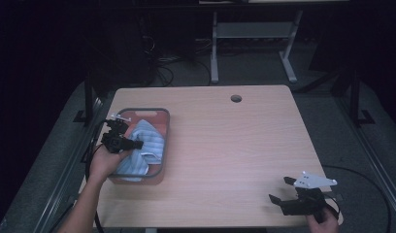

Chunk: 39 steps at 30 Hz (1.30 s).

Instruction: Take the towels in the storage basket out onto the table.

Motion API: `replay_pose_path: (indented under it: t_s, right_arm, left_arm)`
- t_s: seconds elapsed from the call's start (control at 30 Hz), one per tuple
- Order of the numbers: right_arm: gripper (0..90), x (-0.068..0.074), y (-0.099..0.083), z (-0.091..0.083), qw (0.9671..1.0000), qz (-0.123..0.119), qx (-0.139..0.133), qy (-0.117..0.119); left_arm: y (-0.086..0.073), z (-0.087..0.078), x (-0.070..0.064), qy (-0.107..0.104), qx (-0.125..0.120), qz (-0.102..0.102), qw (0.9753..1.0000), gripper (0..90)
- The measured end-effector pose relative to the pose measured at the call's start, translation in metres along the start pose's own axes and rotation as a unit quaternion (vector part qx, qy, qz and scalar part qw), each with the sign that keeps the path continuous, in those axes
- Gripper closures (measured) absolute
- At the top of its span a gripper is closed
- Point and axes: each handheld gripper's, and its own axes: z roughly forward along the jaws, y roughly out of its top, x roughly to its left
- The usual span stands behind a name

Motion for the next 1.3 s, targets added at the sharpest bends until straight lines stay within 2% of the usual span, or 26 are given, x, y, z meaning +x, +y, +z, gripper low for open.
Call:
replay_pose_path:
  t_s: [0.07, 0.27, 0.33, 0.43, 0.67, 0.83, 0.97, 1.3]
  right_arm:
    - [13.7, 0.000, 0.000, 0.000, 1.0000, -0.001, -0.001, -0.001]
    - [13.7, -0.002, 0.000, -0.002, 1.0000, 0.003, -0.005, -0.003]
    - [13.7, -0.003, -0.001, -0.002, 1.0000, 0.003, -0.006, -0.003]
    - [13.7, -0.003, 0.000, -0.003, 1.0000, 0.001, -0.009, -0.003]
    - [13.8, -0.004, -0.001, -0.004, 0.9999, 0.005, -0.010, -0.005]
    - [13.8, -0.005, 0.000, -0.004, 0.9999, 0.007, -0.011, -0.006]
    - [13.7, -0.005, 0.000, -0.004, 0.9999, 0.006, -0.011, -0.005]
    - [13.8, -0.006, 0.000, -0.005, 0.9999, 0.005, -0.013, -0.006]
  left_arm:
    - [-0.001, -0.002, 0.001, -0.004, -0.004, -0.003, 1.0000, 76.4]
    - [-0.004, -0.017, 0.003, -0.023, -0.037, -0.019, 0.9989, 76.4]
    - [-0.003, -0.021, 0.002, -0.033, -0.048, -0.022, 0.9981, 76.3]
    - [-0.003, -0.027, 0.001, -0.057, -0.060, -0.027, 0.9962, 76.4]
    - [-0.001, -0.035, 0.002, -0.067, -0.080, -0.037, 0.9938, 76.3]
    - [0.002, -0.043, 0.000, -0.066, -0.091, -0.035, 0.9930, 76.3]
    - [0.007, -0.053, -0.004, -0.070, -0.108, -0.034, 0.9911, 76.4]
    - [0.018, -0.064, -0.012, -0.073, -0.118, -0.027, 0.9900, 76.3]
